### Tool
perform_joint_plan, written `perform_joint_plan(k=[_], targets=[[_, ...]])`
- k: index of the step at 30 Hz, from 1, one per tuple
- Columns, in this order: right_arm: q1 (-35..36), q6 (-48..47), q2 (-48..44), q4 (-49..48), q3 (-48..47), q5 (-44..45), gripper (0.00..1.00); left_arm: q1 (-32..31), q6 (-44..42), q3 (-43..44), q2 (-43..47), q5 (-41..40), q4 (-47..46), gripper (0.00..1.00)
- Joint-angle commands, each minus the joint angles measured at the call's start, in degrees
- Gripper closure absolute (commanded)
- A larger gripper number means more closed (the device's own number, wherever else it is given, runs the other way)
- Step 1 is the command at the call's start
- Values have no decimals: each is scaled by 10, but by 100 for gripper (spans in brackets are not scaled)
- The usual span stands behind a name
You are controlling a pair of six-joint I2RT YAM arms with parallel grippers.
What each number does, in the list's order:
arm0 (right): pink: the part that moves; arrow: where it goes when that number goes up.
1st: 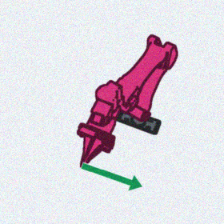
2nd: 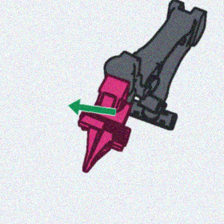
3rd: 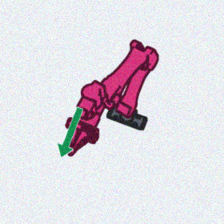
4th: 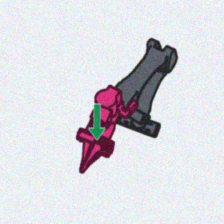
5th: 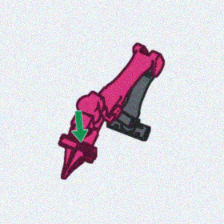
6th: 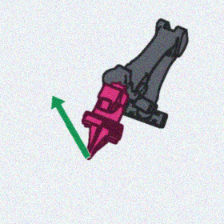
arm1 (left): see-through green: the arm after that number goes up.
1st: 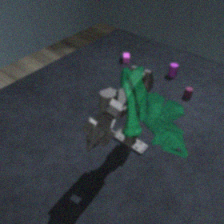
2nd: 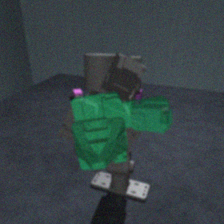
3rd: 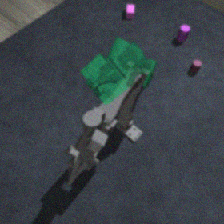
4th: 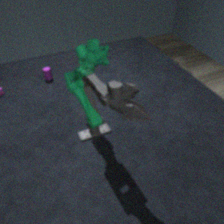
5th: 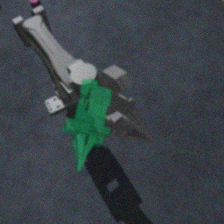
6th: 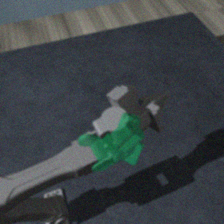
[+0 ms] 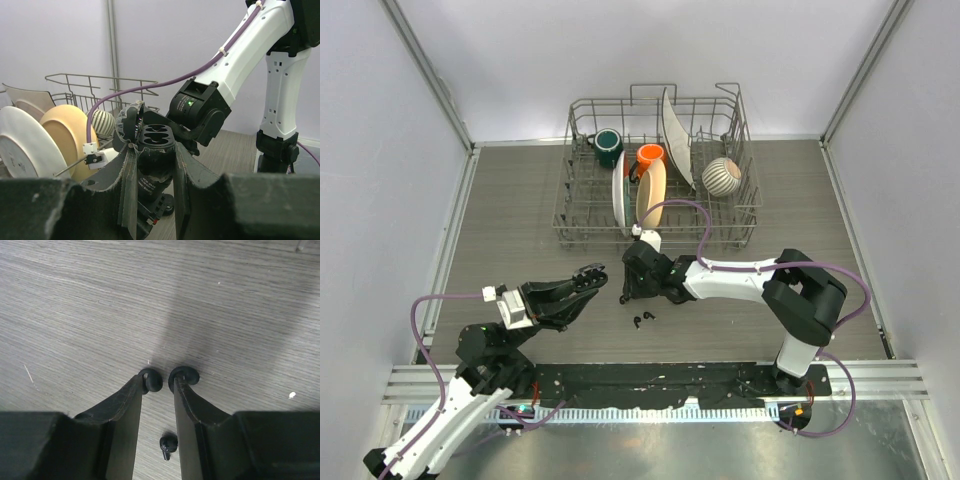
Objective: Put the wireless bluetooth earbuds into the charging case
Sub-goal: Pick up the earbud from the center of the board.
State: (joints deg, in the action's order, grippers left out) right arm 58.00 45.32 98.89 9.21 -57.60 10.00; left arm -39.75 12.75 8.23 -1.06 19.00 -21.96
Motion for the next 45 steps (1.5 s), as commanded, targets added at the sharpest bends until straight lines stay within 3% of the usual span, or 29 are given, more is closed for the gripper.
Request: perform_joint_plan(k=[1,29,45], targets=[[2,13,6,-23,-14,30,63,-2,-10,20,3,-7,-10,100],[9,32,-34,7,56,69,69,-2,-1,20,-4,-6,-9,100],[9,48,-70,9,72,83,68,-2,1,20,-9,-4,-6,100]])
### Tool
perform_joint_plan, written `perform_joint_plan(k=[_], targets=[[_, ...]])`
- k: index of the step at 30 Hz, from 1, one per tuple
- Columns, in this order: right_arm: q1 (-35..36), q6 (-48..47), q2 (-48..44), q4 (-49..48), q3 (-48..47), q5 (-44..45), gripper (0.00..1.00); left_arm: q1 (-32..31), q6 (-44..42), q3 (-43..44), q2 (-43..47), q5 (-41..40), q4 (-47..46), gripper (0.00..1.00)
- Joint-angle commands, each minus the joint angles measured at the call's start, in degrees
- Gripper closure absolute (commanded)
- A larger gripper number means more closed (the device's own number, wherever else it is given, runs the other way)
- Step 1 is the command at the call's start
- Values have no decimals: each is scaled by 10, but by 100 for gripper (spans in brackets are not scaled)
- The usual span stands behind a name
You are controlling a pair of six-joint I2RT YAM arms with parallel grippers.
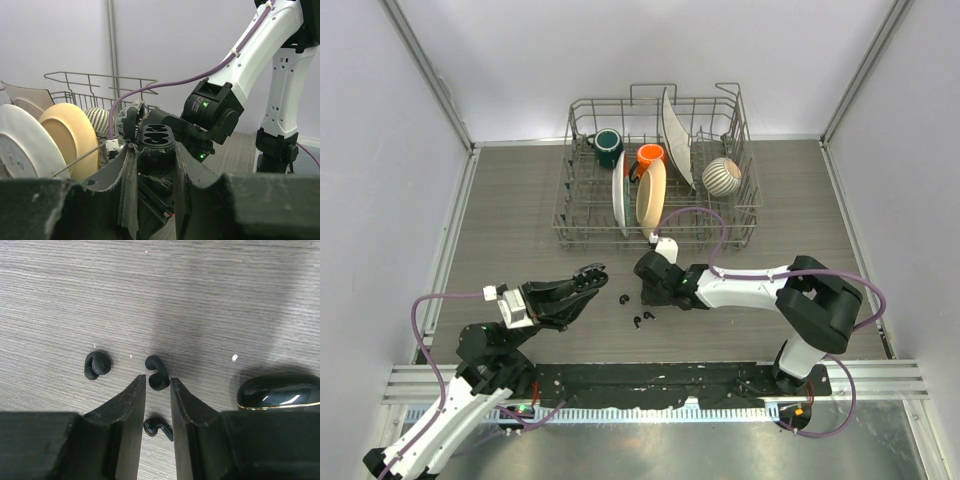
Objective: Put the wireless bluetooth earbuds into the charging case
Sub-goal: Pick up the earbud from the center of the board.
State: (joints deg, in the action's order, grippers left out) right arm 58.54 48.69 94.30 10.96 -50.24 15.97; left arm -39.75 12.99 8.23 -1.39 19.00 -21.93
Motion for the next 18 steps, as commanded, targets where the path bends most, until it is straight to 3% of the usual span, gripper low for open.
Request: perform_joint_plan(k=[1,18], targets=[[3,15,-24,-9,-1,23,67,-2,0,20,-5,-3,-6,100],[-2,4,-11,-16,-14,27,67,-2,1,16,3,-5,7,100]])
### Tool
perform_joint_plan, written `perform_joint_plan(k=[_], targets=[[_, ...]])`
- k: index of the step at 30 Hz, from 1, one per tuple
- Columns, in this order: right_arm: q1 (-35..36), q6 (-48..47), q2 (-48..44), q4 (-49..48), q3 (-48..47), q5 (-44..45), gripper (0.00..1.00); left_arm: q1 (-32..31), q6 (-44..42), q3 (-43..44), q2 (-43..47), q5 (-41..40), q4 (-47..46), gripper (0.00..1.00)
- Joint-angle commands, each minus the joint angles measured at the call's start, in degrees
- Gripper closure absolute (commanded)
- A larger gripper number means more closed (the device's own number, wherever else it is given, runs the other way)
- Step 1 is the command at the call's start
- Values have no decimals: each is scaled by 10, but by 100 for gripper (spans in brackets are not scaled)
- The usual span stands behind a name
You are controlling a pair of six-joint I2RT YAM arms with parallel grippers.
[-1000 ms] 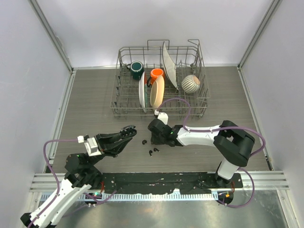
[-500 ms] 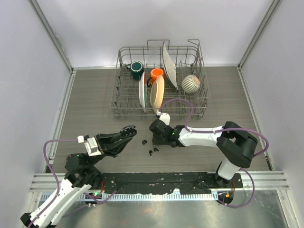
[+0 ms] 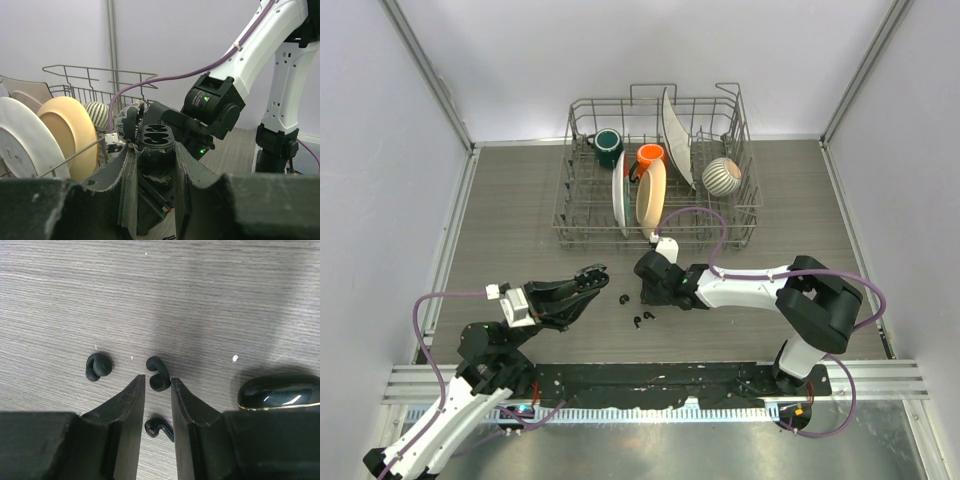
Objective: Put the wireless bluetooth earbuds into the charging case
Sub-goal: Pick up the earbud from the center of the board.
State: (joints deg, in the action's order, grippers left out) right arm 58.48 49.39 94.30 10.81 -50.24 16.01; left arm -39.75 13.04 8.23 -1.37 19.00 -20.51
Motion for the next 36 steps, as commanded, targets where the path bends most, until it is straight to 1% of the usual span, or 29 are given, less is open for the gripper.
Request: perform_joint_plan(k=[1,7,18,19,22,25,27,30,31,32,36], targets=[[-3,-4,-11,-15,-14,25,68,-2,1,16,2,-4,-8,100],[-8,-19,-11,-26,-14,17,67,-2,1,16,-6,-1,-16,100],[-12,-33,2,-34,-22,-4,75,-2,1,14,-14,-1,-23,100],[-13,-36,4,-35,-22,-5,78,-2,1,14,-14,-1,-23,100],[-12,-37,5,-39,-22,-10,79,-2,1,13,-13,-1,-23,100],[-12,-40,9,-40,-25,-16,87,-2,1,12,-14,-1,-23,100],[-12,-43,11,-40,-25,-20,87,-2,1,12,-14,-1,-23,100],[-11,-53,14,-41,-28,-26,93,-2,1,11,-13,-1,-23,100],[-12,-55,15,-42,-28,-27,97,-2,1,11,-13,-2,-23,100],[-12,-65,13,-44,-28,-29,98,-2,1,11,-13,-2,-23,100],[-12,-83,5,-50,-27,-36,99,-2,1,12,-14,-2,-24,100]])
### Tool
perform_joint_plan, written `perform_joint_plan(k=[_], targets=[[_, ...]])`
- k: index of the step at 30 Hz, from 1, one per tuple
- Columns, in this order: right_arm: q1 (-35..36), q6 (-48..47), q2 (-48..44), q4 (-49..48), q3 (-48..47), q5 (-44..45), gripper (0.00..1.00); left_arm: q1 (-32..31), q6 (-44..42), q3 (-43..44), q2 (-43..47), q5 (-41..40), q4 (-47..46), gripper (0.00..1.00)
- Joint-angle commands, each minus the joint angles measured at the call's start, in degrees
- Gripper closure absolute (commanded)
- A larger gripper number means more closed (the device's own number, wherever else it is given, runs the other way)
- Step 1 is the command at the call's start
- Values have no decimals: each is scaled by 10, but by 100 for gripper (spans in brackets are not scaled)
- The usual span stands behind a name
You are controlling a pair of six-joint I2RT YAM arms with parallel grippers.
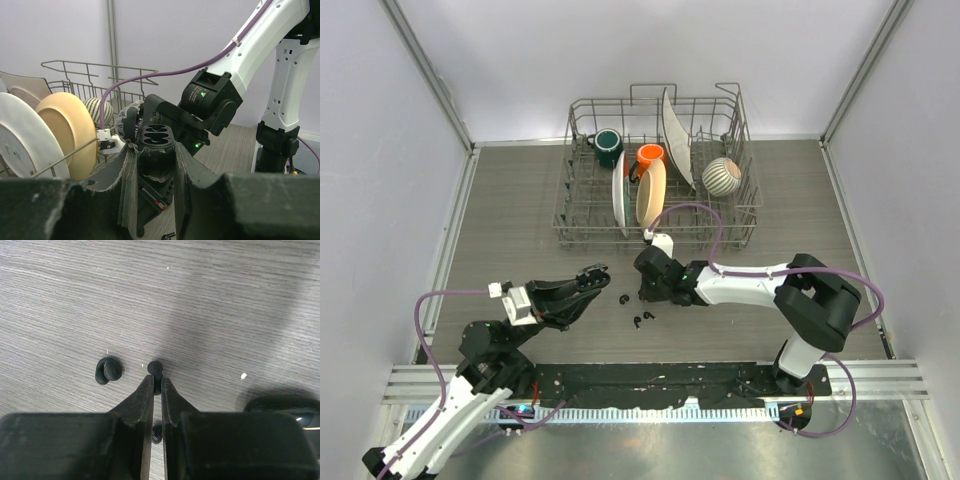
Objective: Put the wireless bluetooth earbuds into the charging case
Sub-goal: Pick up the earbud from the center of the board.
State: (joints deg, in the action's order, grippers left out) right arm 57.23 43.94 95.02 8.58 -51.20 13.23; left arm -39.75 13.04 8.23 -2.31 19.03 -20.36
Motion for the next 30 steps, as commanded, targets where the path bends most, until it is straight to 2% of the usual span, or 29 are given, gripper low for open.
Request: perform_joint_plan(k=[1,8,16,22,27,30], targets=[[1,-34,-6,-32,-16,-14,99,-2,1,11,-7,-2,-26,100],[1,-133,-127,-59,6,-63,99,-2,0,14,-11,3,-25,100],[1,-325,-301,40,-13,-148,99,-2,-6,21,-16,15,-22,100],[2,-410,-396,103,-61,-199,99,-2,-7,24,-22,31,-24,100],[6,-450,-383,164,-151,-270,99,-2,-6,25,-44,80,-45,100],[31,-479,-361,180,-193,-317,99,-2,-6,30,-70,119,-68,100]])
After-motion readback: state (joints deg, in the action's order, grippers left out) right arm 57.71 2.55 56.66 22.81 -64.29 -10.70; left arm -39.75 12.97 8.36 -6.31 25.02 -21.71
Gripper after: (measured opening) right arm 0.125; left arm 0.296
